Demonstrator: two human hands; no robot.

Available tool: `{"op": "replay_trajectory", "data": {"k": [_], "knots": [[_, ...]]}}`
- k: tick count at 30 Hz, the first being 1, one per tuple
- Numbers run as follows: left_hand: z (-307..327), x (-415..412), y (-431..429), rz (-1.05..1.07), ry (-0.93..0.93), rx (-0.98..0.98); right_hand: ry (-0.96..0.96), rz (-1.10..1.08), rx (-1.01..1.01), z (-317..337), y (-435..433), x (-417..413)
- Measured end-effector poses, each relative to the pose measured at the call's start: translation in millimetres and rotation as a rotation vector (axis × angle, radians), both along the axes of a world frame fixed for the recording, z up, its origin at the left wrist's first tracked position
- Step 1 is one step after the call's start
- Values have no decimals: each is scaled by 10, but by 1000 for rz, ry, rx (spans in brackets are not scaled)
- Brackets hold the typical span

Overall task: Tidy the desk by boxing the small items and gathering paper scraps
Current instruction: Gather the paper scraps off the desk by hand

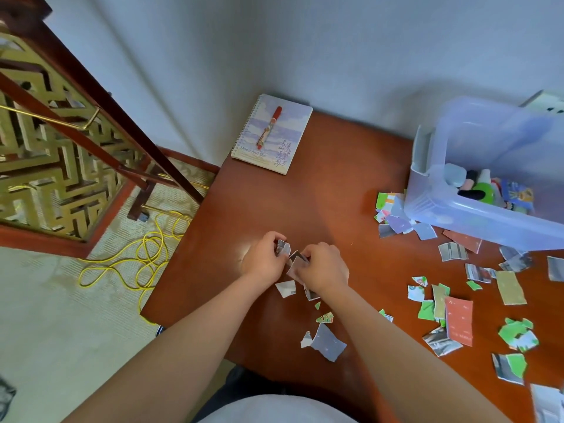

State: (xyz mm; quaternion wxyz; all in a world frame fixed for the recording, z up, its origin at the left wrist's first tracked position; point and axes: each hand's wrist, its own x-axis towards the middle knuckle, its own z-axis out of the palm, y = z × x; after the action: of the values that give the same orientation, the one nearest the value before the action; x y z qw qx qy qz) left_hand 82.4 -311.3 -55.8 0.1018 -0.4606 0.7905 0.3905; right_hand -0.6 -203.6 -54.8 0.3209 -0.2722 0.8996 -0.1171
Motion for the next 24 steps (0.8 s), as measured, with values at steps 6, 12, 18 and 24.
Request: {"op": "replay_trajectory", "data": {"k": [6,12,18,24], "knots": [[84,6,-38,120,126,152,-323,-371,-292,36,49,-80],[124,32,64,199,135,259,-662,-881,-328,152,69,-114],[189,107,211,-52,-59,172,-536,-705,-340,159,241,31],[185,280,277,-342,-142,-72,-125,-69,21,83,445,127]]}}
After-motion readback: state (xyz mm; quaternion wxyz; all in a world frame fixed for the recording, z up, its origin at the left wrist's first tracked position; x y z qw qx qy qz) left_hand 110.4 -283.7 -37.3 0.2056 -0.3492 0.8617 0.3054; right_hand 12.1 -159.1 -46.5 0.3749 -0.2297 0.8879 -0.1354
